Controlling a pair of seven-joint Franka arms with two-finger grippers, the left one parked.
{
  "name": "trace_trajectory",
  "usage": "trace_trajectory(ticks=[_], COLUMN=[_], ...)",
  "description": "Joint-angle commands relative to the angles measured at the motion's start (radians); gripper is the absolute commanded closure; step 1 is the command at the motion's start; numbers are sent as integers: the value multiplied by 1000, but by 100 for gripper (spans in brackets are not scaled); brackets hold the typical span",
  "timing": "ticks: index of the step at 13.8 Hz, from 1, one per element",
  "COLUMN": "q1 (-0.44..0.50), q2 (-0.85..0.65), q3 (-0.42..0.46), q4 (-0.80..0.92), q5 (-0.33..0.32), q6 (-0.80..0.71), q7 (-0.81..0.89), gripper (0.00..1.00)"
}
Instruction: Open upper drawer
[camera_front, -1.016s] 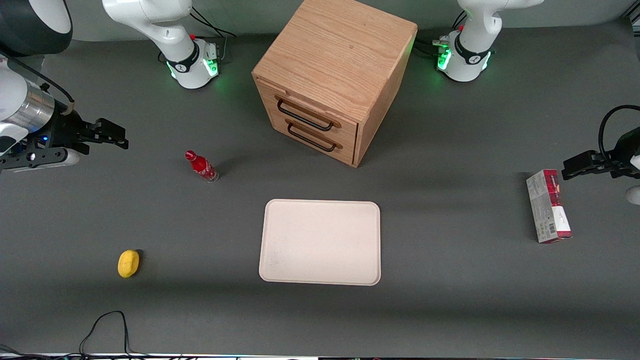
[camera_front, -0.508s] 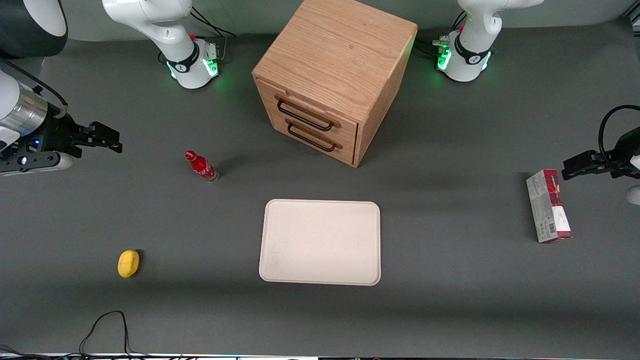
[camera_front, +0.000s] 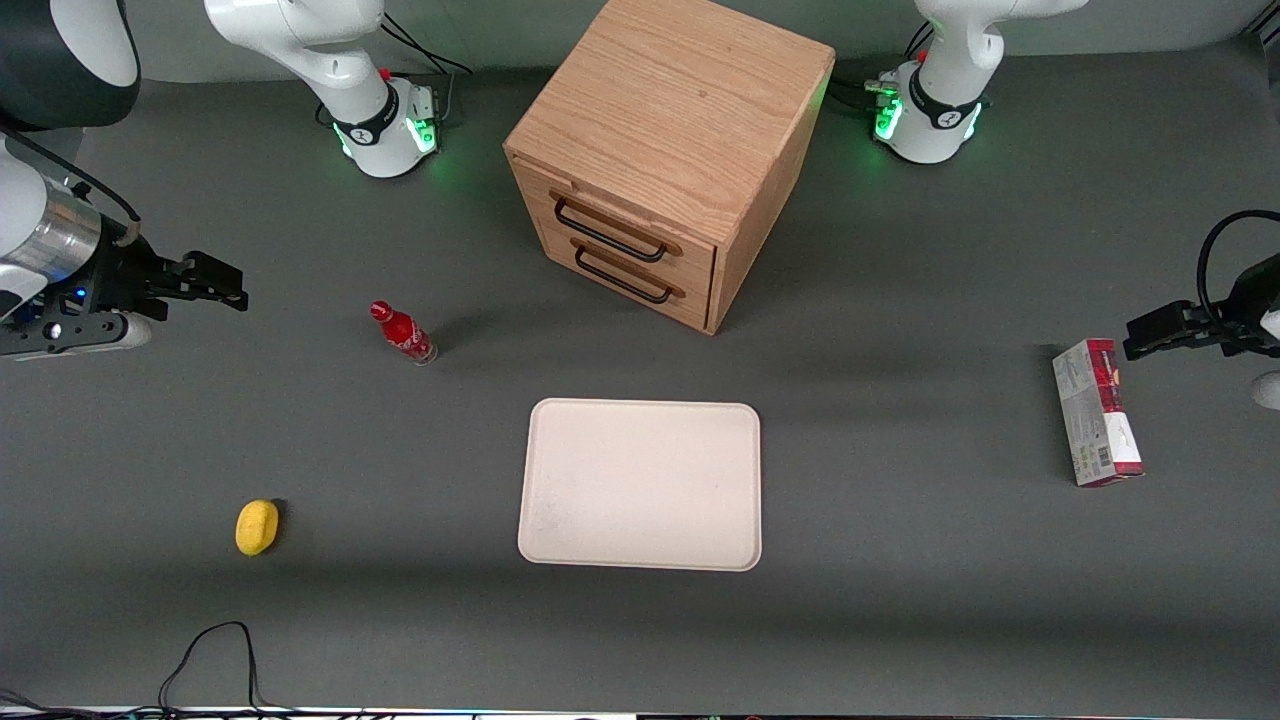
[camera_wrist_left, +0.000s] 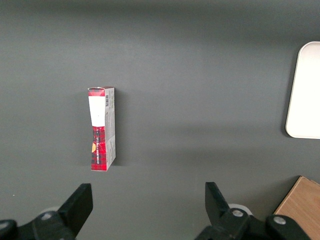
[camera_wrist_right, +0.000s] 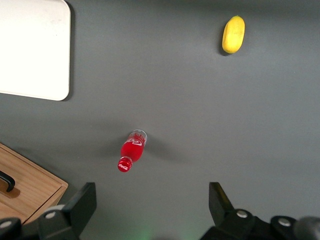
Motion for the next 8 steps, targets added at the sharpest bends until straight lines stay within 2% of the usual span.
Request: trace_trajectory(ticks=[1, 4, 7, 8], q1=[21, 151, 213, 262], q2=[45, 152, 212, 214], q3=[9, 16, 19, 21], q4=[45, 115, 126, 128], q5=[25, 22, 39, 36], q6=[-18, -20, -24, -23], q7=[-7, -10, -40, -68], gripper=[0, 0, 0, 0])
